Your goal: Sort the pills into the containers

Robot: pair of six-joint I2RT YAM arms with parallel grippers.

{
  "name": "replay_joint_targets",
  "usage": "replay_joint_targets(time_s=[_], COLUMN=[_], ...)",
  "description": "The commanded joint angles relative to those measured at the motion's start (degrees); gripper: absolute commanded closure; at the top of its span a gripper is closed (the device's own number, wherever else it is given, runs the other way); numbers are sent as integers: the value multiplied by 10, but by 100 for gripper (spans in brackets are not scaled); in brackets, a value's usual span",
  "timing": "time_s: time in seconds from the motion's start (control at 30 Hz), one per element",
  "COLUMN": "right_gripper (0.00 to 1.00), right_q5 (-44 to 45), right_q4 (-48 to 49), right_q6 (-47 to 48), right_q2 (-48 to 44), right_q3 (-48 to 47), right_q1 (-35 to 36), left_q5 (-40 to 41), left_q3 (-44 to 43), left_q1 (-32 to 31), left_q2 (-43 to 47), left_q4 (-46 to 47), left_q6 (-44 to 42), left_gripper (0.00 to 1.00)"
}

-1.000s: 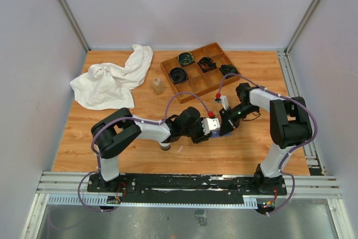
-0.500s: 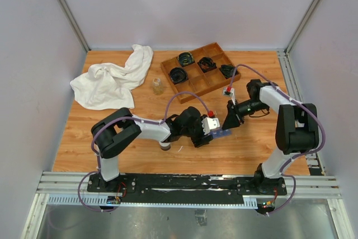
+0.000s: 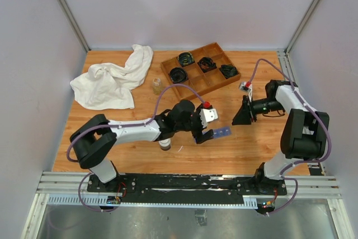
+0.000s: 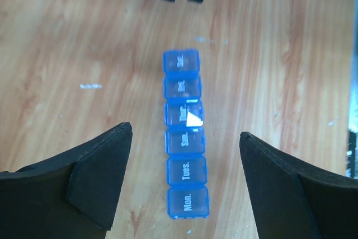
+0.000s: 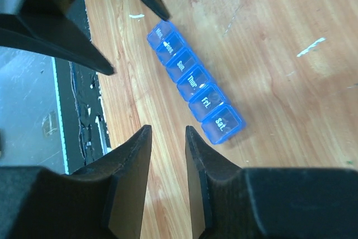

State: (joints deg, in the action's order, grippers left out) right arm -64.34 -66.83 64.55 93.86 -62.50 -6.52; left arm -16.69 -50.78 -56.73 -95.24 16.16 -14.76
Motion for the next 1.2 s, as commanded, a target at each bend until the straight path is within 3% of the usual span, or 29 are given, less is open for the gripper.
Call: replay_joint_targets(time_s=[0.0,0.23,0.33,0.5,0.6,0.7,0.77,0.97,1.17], right_gripper=[67,59,50,21,1,2,2,2,2], right_q5=[-23,9,27,34,37,94,143,166,143], right_q4=[-73,-58,-14,109,238,382,429,430,417], right_q6=[65,34,-13,-106,-195,-335,-408,-494,-518], right_q2=[-45,-149,-205,-294,-346,-384,-382,-379,-389], right_q3=[-29,-51,-63,-89,-81,-61,-77,-137,-173], right_q1=[-37,-68,-69,-69,-69,-70,-72,-74,-76], left_q5=[-30,-66,-92,-138,-162,-158,-131,-59,-37], left_q3=[-3,44,51,54,52,39,10,-75,-100], left_q1=[3,28,69,164,228,280,300,308,308], left_q2=[73,202,263,348,377,404,419,452,496], left_q4=[29,65,64,81,98,94,46,-96,-116], left_q6=[41,126,171,292,383,443,446,398,383], left_gripper=[13,9,7,1,1,1,1,1,1])
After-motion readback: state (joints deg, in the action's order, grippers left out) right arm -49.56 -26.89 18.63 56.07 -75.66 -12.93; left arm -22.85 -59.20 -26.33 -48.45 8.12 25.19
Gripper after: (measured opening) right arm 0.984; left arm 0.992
